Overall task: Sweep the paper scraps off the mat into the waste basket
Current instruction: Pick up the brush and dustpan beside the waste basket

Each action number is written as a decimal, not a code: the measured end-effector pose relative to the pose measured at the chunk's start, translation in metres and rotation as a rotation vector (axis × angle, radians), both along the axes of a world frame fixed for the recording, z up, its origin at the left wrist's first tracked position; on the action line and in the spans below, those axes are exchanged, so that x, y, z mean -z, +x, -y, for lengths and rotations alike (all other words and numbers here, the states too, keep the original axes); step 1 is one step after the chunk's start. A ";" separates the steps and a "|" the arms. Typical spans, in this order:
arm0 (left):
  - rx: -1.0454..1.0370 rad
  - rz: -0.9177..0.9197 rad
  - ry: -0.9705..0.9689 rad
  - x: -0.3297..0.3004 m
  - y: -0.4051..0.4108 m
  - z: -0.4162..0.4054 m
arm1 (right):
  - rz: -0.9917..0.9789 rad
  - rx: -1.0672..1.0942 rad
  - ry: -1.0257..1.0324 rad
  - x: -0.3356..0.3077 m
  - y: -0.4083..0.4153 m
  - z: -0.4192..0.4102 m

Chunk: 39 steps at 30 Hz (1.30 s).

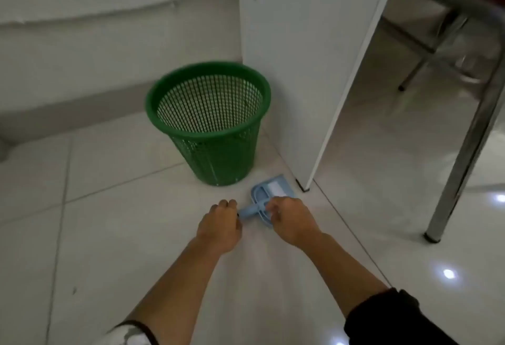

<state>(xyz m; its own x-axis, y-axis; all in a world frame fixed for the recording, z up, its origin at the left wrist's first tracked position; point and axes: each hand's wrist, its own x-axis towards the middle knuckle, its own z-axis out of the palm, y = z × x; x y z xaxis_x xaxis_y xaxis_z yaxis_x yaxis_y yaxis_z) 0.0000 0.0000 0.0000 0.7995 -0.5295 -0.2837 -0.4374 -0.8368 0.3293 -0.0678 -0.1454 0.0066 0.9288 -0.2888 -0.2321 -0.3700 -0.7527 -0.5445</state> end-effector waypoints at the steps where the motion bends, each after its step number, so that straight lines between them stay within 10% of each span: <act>1: 0.003 -0.010 0.021 0.007 0.000 0.003 | 0.014 0.017 0.024 0.009 0.001 0.001; 15: -0.153 -0.259 -0.332 0.008 0.005 0.013 | 0.079 0.412 0.165 0.020 0.008 -0.005; 28: -0.059 -0.417 -0.644 -0.065 -0.024 -0.007 | 0.109 0.992 1.032 -0.046 -0.017 -0.024; 39: 0.149 -0.431 -0.660 -0.114 -0.126 0.059 | 0.418 1.239 0.992 -0.106 -0.139 0.018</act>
